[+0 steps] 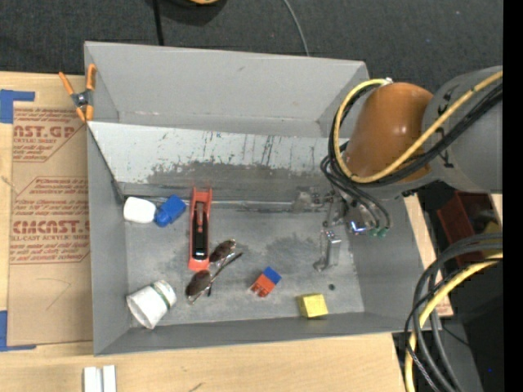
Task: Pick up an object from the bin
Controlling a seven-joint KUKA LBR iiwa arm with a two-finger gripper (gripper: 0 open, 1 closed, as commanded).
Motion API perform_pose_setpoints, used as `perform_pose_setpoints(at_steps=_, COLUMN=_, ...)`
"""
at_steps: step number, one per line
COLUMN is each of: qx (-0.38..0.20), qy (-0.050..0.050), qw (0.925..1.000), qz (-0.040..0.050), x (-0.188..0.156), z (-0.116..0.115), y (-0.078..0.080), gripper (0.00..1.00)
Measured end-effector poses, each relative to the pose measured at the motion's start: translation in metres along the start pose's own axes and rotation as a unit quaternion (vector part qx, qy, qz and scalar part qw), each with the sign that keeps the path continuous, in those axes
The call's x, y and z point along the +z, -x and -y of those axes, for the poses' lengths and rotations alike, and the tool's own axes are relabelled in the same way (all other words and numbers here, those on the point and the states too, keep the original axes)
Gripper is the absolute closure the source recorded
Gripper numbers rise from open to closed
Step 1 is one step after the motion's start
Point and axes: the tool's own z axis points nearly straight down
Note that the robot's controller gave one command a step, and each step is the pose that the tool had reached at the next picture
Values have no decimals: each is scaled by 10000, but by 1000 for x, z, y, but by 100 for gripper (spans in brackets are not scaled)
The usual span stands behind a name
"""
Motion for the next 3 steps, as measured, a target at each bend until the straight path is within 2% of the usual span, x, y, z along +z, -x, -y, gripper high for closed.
perform_pose_setpoints(at_steps=1, qx=-1000, qy=5, qw=9950, qz=-15, x=22, z=-6, y=1, gripper=0)
perform_pose_setpoints(at_steps=2, qx=-57, qy=6, qw=10000, qz=1, x=57, z=-41, y=-1, gripper=0)
perform_pose_setpoints(at_steps=3, qx=47, qy=11, qw=10000, qz=-11, x=85, z=-74, y=-1, gripper=0)
